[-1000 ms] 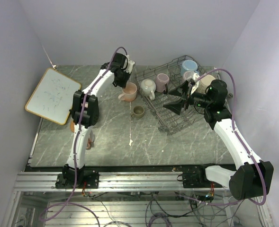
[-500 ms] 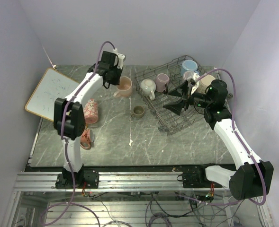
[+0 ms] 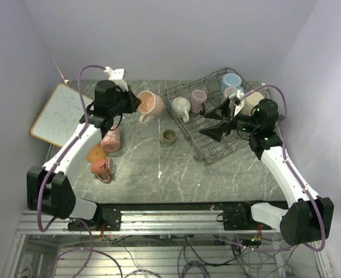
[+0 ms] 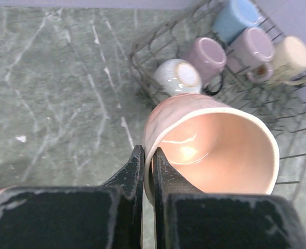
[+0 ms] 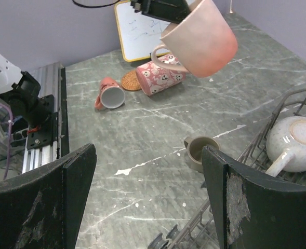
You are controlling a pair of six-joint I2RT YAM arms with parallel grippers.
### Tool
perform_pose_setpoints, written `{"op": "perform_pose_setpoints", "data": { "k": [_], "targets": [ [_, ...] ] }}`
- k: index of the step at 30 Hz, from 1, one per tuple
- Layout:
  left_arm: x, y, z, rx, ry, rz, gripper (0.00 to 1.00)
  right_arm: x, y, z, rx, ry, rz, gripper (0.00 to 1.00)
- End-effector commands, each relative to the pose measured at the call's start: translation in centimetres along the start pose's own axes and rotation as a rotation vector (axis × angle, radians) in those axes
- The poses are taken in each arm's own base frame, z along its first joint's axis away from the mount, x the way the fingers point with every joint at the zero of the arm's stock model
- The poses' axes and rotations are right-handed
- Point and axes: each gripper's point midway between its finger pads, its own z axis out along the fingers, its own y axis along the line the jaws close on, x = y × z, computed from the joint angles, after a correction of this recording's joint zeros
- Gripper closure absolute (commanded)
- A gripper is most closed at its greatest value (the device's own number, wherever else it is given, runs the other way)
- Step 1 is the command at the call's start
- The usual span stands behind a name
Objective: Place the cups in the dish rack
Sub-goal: Pick up the cup at the center of the board.
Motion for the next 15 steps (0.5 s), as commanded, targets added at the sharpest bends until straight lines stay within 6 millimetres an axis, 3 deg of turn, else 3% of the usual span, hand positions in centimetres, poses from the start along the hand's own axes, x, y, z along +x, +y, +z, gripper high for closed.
{"op": "perform_pose_setpoints", "data": {
  "k": [1, 15],
  "targets": [
    [-5.0, -4.5, -3.7, 0.190, -0.249, -0.117, 0.93, -0.9, 1.0, -0.3, -0.028, -0.032, -0.021, 0.18],
    [-5.7, -7.9, -13.7, 0.454, -0.520, -0.464, 0.93, -1.8, 3.2, -0.5, -0.119, -0.076, 0.026, 0.18]
  ]
}}
